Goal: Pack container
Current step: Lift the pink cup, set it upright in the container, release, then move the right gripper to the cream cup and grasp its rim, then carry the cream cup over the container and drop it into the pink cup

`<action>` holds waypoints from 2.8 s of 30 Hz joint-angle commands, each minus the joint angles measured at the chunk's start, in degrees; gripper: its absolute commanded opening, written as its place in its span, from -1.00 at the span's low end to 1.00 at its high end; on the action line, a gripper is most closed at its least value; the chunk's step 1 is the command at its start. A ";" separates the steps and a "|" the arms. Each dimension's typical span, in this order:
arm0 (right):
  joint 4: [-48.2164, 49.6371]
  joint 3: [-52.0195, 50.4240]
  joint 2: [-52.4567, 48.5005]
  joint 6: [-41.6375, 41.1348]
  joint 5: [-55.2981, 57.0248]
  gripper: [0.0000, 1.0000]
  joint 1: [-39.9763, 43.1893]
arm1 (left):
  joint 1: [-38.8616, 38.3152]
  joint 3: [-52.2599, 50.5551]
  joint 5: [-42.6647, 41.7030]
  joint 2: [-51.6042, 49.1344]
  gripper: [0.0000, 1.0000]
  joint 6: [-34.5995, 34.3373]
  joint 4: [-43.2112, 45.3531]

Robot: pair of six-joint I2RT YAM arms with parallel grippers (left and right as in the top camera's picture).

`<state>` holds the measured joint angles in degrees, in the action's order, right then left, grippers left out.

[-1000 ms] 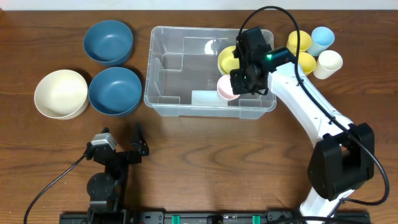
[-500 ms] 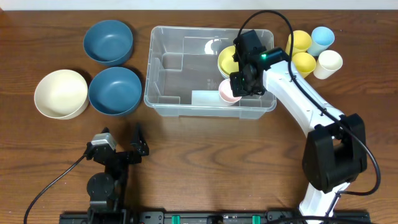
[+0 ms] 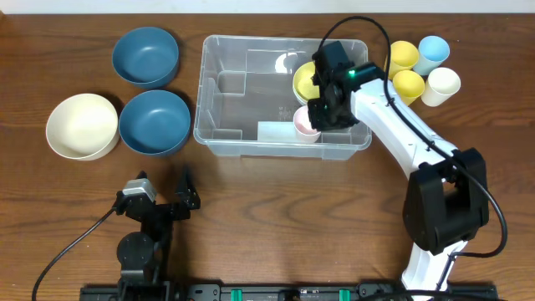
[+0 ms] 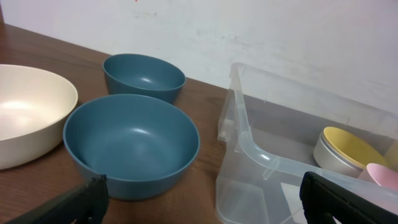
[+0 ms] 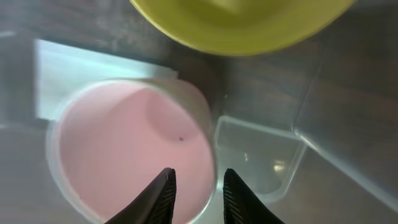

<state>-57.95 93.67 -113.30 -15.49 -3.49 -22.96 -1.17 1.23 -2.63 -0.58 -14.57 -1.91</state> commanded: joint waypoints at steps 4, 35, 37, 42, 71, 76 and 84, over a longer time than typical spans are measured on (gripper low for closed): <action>-6.51 13.35 4.24 0.07 -1.90 -0.35 -0.04 | 0.13 -1.01 0.68 0.35 0.96 0.90 -2.10; -9.18 20.48 -8.13 -6.47 4.83 0.15 40.59 | 0.13 -1.01 0.68 0.35 0.96 0.90 -2.10; -8.55 20.48 -9.68 -6.10 4.52 0.14 41.35 | 0.13 -1.01 0.68 0.35 0.96 0.90 -2.10; -6.10 20.48 -13.25 -4.59 4.26 0.12 41.75 | 0.13 -1.01 0.68 0.35 0.96 0.90 -2.10; -11.06 20.65 -9.51 -4.17 1.07 -0.97 41.38 | 0.13 -1.01 0.68 0.35 0.96 0.90 -2.10; -13.07 20.65 0.76 -4.15 -3.26 -0.97 40.26 | 0.13 -1.01 0.68 0.35 0.96 0.90 -2.10; -13.51 20.65 11.63 -3.91 -6.40 -0.97 28.57 | 0.13 -1.01 0.68 0.35 0.96 0.90 -2.10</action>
<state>-71.05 114.37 -101.82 -19.90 -7.53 10.66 -1.17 1.23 -2.63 -0.58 -14.57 -1.91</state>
